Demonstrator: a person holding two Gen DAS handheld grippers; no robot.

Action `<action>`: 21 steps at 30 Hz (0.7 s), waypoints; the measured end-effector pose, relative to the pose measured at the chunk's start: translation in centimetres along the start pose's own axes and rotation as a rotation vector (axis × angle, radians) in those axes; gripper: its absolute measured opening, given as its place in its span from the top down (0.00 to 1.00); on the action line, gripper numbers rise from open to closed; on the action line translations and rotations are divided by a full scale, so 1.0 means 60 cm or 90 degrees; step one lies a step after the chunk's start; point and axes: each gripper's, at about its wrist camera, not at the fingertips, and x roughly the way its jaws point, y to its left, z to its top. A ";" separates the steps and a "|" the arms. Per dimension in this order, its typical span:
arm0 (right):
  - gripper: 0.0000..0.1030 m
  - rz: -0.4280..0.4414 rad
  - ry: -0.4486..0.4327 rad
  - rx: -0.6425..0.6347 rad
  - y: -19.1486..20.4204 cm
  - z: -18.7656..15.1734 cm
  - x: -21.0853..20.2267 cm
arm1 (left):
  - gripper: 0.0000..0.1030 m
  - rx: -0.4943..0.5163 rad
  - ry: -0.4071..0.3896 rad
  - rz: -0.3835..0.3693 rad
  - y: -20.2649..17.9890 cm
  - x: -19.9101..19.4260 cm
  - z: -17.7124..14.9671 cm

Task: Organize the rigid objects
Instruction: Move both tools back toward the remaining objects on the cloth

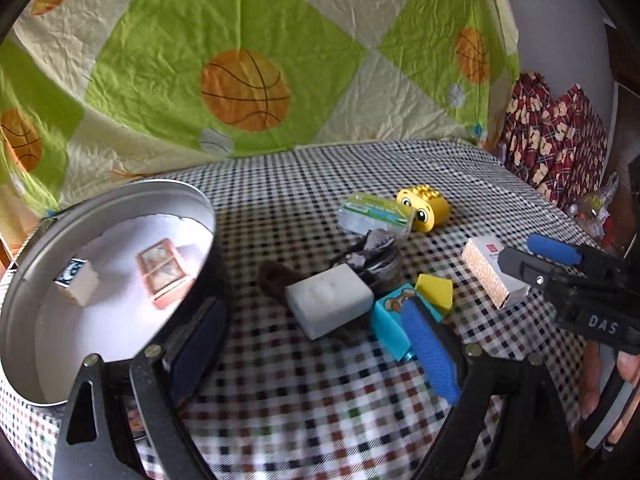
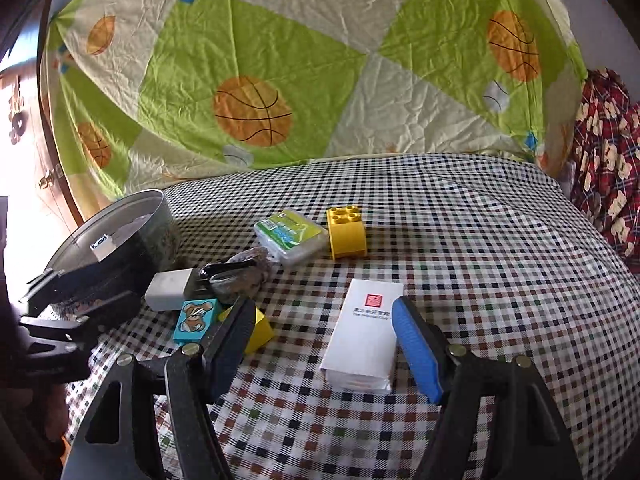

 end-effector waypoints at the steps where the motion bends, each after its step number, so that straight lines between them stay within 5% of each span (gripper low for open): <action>1: 0.29 -0.003 0.001 0.001 -0.003 0.000 0.003 | 0.14 0.001 0.006 0.001 -0.004 0.008 0.001; 11: 0.29 0.004 0.065 0.046 -0.030 -0.005 0.033 | 0.21 -0.022 0.048 -0.018 -0.008 0.060 0.016; 14: 0.29 0.007 0.072 0.053 -0.032 -0.010 0.034 | 0.33 -0.030 0.048 -0.031 -0.005 0.060 0.015; 21: 0.29 -0.002 0.089 0.046 -0.029 -0.013 0.043 | 0.35 -0.065 0.048 -0.024 0.012 0.056 0.008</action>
